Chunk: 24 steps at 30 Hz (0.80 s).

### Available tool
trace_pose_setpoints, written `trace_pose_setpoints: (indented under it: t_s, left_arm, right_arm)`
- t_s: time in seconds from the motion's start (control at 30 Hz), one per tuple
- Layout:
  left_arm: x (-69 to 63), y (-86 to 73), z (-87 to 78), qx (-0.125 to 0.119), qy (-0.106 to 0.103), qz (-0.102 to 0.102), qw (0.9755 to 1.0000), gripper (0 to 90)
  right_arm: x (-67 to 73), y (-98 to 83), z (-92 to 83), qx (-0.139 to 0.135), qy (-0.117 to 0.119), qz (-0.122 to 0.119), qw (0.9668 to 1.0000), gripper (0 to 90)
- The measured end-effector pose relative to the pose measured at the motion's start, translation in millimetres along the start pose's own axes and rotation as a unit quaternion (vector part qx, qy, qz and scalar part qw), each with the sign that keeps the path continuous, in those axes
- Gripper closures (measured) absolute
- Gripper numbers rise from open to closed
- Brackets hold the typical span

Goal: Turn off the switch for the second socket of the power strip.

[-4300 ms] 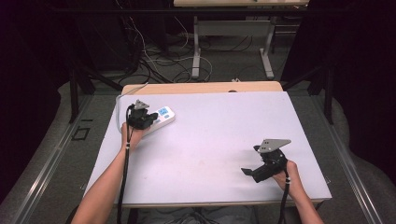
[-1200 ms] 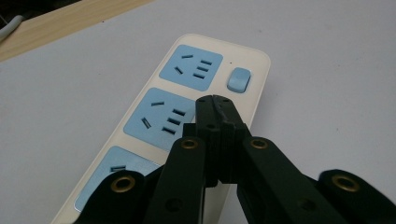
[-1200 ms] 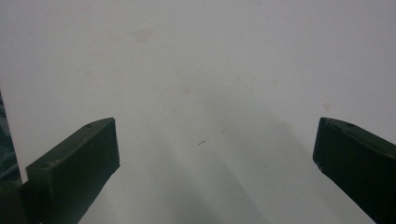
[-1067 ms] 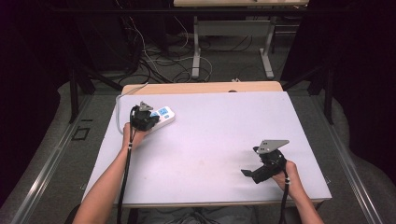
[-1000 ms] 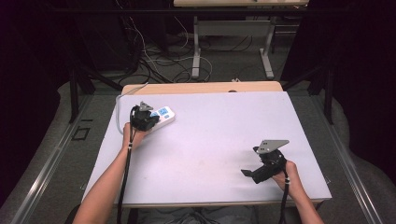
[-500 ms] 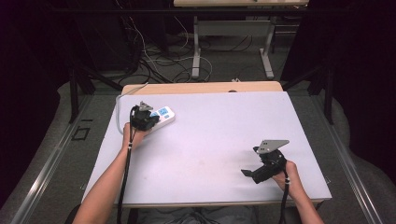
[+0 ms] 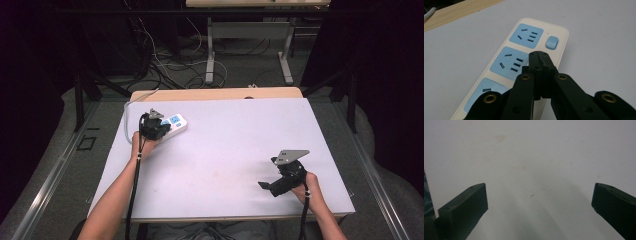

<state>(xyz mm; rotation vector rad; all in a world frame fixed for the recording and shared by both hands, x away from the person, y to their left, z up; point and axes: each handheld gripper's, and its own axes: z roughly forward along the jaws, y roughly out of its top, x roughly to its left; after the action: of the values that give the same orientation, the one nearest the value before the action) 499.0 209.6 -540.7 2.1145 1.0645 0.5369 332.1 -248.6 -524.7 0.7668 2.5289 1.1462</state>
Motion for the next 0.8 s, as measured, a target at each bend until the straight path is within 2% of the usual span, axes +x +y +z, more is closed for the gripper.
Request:
trace_pose_setpoints:
  t_s: [0.1,0.17,0.27,0.57,0.6,0.63,0.7,0.8]
  left_arm:
    - [-0.1,-0.2,0.4,-0.003,0.0,0.0,1.0,90.0]
    - [-0.1,-0.2,0.5,-0.003,0.0,0.0,1.0,90.0]
    - [0.2,0.4,-0.4,0.002,0.001,0.005,1.0,90.0]
    - [-1.1,0.5,0.6,-0.004,0.005,0.006,1.0,90.0]
    - [-2.0,1.3,-1.1,0.01,0.005,0.01,0.9999,90.0]
    - [-3.8,1.2,0.7,-0.001,0.011,0.009,0.9999,90.0]
    - [-4.0,2.1,0.1,0.005,0.013,0.017,0.9998,90.0]
    - [-2.4,1.5,0.6,-0.002,0.008,0.009,0.9999,90.0]
  right_arm:
    - [1.1,-0.3,0.4,-0.002,-0.001,0.006,1.0,0.0]
    - [-0.1,0.1,-0.1,0.001,0.0,0.0,1.0,0.0]
    - [0.0,0.0,-0.1,0.0,0.0,0.0,1.0,0.0]
    - [1.0,-0.4,0.3,-0.001,-0.002,0.006,1.0,0.0]
    - [0.6,-0.2,-0.3,0.003,-0.001,0.004,1.0,0.0]
    - [0.0,-0.1,-0.2,0.001,-0.001,-0.001,1.0,0.0]
    - [1.0,-0.2,-0.7,0.002,-0.002,0.005,1.0,0.0]
    - [0.8,-0.3,-0.7,0.002,-0.001,0.005,1.0,0.0]
